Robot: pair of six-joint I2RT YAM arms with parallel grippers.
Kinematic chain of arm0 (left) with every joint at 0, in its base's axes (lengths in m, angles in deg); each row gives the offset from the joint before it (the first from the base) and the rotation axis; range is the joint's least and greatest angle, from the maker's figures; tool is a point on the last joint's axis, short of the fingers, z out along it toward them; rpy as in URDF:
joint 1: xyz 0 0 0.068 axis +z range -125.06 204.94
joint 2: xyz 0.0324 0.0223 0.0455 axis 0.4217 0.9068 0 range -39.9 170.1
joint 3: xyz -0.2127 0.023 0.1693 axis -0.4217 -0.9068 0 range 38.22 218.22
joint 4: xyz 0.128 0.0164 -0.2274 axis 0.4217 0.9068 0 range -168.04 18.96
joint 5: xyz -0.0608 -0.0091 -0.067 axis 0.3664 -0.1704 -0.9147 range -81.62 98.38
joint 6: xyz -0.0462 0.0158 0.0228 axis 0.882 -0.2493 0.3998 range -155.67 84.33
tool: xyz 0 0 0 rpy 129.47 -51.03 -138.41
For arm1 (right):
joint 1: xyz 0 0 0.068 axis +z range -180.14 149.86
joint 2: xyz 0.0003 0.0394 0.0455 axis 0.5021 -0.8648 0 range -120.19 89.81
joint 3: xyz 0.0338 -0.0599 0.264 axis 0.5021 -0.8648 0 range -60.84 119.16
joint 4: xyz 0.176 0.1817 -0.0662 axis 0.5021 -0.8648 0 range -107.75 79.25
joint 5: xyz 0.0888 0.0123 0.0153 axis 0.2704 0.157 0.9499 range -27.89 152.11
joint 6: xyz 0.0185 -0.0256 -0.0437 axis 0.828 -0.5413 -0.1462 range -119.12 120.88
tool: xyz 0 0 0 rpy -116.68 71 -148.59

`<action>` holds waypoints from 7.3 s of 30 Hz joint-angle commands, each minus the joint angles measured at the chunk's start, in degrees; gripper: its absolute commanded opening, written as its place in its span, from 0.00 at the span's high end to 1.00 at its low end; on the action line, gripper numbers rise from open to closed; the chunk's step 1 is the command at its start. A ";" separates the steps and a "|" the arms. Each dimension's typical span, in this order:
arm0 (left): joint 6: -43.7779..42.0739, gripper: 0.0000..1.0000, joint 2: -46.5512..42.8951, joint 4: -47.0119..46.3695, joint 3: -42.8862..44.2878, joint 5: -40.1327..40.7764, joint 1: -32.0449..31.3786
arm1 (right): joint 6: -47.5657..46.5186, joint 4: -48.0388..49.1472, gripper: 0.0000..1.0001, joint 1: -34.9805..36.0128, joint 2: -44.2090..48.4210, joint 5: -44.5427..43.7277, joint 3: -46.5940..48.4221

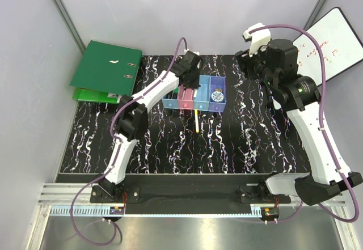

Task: Sort the stationery into containers
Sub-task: Pick up the pen from the center of the board, then place the pen in the storage box, then pick up the pen from the center of the board, then place the pen in the storage box.

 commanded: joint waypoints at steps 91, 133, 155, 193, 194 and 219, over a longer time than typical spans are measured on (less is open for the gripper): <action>-32.10 0.01 -54.74 -10.71 -44.29 5.58 17.69 | 28.22 4.81 0.45 13.27 -47.62 6.65 -5.94; -35.79 0.01 -53.15 -12.21 -40.16 5.24 22.52 | 25.68 6.22 1.00 15.11 -50.62 0.84 -3.22; -34.21 0.01 -53.86 -11.86 -43.77 -1.97 22.43 | 11.79 12.28 1.00 11.78 -42.86 -18.30 10.13; -37.90 0.01 -54.56 -8.34 -41.21 -1.27 22.52 | 16.36 12.46 0.99 10.02 -60.37 -14.36 20.16; -37.99 0.01 -54.56 -8.34 -41.30 -1.27 22.52 | 16.44 12.46 0.93 10.02 -60.37 -14.10 19.46; -37.29 0.01 -54.74 -8.25 -42.36 -2.50 22.52 | 20.13 8.68 0.64 10.72 -54.83 -11.91 22.19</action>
